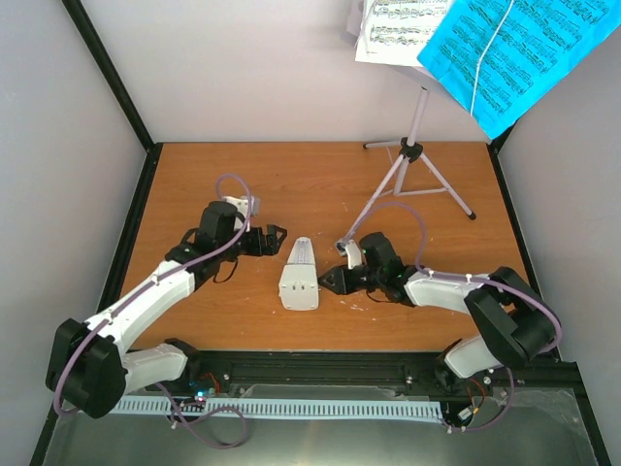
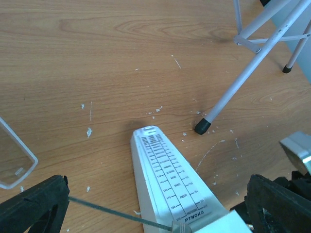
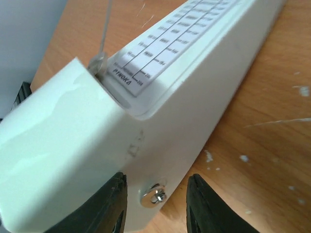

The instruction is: Pack up the instrument practice props

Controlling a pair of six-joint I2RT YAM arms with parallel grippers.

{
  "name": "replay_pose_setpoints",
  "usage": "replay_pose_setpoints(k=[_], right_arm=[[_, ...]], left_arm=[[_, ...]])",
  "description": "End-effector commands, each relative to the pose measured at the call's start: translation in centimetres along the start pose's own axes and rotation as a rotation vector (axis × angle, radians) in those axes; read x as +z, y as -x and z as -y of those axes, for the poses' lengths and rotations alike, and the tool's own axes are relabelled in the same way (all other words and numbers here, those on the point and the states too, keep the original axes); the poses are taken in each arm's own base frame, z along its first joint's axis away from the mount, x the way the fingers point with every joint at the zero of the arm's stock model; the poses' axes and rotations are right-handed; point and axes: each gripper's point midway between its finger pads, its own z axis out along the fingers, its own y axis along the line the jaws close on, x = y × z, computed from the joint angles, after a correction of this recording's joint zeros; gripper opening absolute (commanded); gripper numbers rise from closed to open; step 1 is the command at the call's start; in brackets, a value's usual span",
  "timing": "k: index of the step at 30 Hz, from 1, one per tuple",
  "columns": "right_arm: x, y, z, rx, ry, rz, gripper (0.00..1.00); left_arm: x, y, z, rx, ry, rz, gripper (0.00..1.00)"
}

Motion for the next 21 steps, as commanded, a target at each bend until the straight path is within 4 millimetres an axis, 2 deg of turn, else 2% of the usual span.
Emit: replay_pose_setpoints(k=[1, 6, 11, 14, 17, 21], right_arm=[[1.5, 0.7, -2.1, -0.068, 0.046, 0.006, 0.35], [1.9, 1.0, -2.7, -0.083, 0.048, 0.026, 0.39], [0.0, 2.4, -1.5, -0.13, -0.083, 0.112, 0.56], [-2.8, 3.9, 0.2, -0.157, -0.253, 0.206, 0.71], [-6.5, 5.7, 1.9, -0.169, -0.428, 0.32, 0.82], [-12.8, 7.8, 4.2, -0.118, -0.6, 0.5, 0.91]], left_arm=[[0.0, 0.9, 0.1, 0.041, 0.021, -0.023, 0.99], [1.3, 0.7, 1.5, 0.045, -0.063, -0.079, 1.0], [3.0, 0.5, 3.1, 0.067, -0.163, -0.149, 0.99], [3.8, 1.0, 5.1, 0.104, -0.262, -0.183, 1.0], [5.1, 1.0, 6.5, 0.158, -0.278, -0.231, 0.99], [8.7, -0.9, 6.1, 0.213, -0.148, -0.365, 0.99]])
